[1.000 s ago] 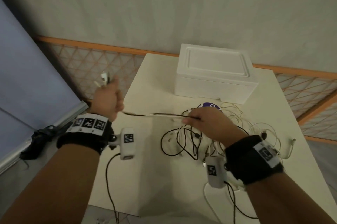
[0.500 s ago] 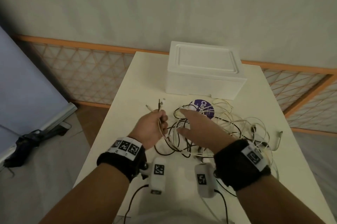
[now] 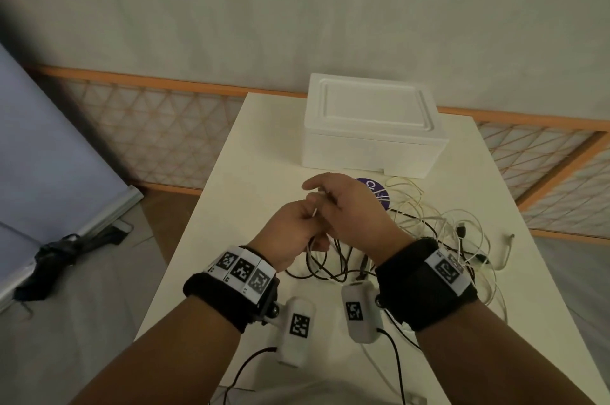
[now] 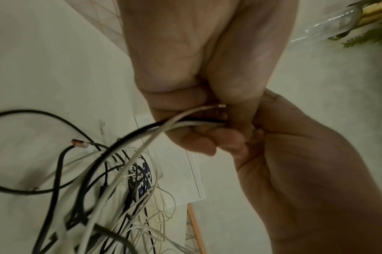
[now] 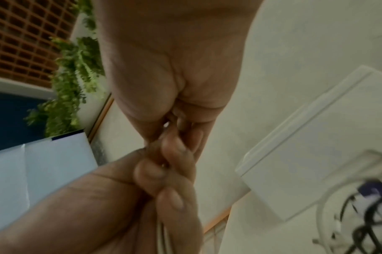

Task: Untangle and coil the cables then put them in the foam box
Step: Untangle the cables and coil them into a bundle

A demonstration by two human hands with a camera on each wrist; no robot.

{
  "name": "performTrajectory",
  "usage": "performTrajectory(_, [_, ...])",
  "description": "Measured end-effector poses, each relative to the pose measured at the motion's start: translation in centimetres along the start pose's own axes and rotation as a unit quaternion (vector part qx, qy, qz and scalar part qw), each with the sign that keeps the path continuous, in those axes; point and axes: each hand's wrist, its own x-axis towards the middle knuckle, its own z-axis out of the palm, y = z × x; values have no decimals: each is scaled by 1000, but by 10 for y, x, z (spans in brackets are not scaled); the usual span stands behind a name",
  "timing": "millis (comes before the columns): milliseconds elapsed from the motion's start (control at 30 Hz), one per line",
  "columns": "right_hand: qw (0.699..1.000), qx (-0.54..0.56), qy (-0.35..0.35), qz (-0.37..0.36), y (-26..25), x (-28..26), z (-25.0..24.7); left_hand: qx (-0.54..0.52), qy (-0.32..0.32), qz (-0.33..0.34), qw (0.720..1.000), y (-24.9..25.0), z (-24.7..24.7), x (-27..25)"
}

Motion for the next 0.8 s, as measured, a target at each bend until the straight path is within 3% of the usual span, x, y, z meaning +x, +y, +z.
performTrajectory(100, [989,140,7,54,-4,1,1,-97,-30,-11,995,3,1,-1])
performTrajectory(233, [984,169,12,53,-2,3,12,-133,-25,26,990,4,0,4])
performTrajectory(367, [935,288,-110,177,-8,-4,19,-234,47,48,970,17,-6,21])
performTrajectory(433, [956,174,-170,165,-7,-11,10,-282,124,63,949,24,-35,28])
performTrajectory(500, [980,-37,-157,115,7,-18,-10,-308,196,65,929,21,-84,35])
performTrajectory(533, [978,-114,-142,101,19,-22,-21,-314,233,63,918,13,-119,37])
performTrajectory(600, [971,-172,-119,112,32,-29,-43,-336,206,68,917,2,-167,34])
performTrajectory(667, [954,-246,-117,125,38,-32,-48,-220,223,87,946,-7,-178,39])
performTrajectory(700, [943,-290,-111,117,37,-30,-43,-121,267,44,955,-6,-162,38])
performTrajectory(767, [929,-345,-99,86,27,-21,-27,70,248,52,965,-9,-104,39])
performTrajectory(800, [925,-361,-94,65,22,-16,-18,168,194,75,964,-8,-62,34])
